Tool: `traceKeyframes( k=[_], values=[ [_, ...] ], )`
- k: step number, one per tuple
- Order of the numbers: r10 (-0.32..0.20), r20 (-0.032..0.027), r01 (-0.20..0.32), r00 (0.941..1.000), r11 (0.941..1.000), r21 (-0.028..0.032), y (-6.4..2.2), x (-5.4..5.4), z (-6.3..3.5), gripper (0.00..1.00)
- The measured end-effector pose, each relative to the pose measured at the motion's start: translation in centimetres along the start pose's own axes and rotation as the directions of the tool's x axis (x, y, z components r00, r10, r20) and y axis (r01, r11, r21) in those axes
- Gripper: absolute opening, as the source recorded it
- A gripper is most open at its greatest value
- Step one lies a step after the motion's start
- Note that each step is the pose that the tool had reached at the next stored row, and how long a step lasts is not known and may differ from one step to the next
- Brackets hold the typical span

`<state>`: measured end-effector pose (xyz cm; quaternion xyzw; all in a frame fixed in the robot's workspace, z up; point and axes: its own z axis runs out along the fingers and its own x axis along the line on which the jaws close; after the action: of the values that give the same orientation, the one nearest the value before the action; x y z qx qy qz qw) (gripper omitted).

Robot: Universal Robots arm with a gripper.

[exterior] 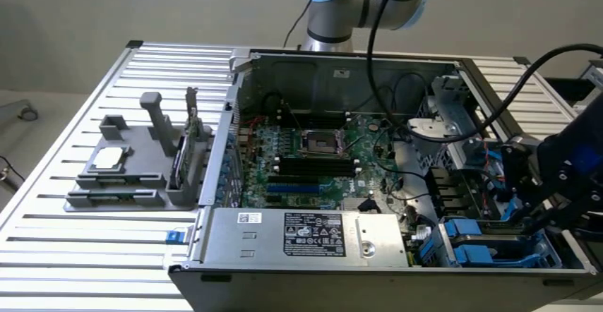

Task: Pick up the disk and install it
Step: 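Insert the disk into the insertion slot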

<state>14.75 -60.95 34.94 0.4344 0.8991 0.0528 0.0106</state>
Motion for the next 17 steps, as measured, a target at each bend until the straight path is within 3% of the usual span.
traceKeyframes(
  k=[8,13,17],
  values=[
    [0.026,-0.0252,-0.027,0.9993,0.9994,-0.0222,0.55,-0.5,0.57,0.23],
    [0.039,-0.0336,-0.04,0.9987,0.9988,-0.0298,0.68,-0.5,0.91,0.23],
    [0.045,-0.0351,-0.046,0.9984,0.9984,-0.0315,0.91,-0.2,1.12,0.23]
  ],
)
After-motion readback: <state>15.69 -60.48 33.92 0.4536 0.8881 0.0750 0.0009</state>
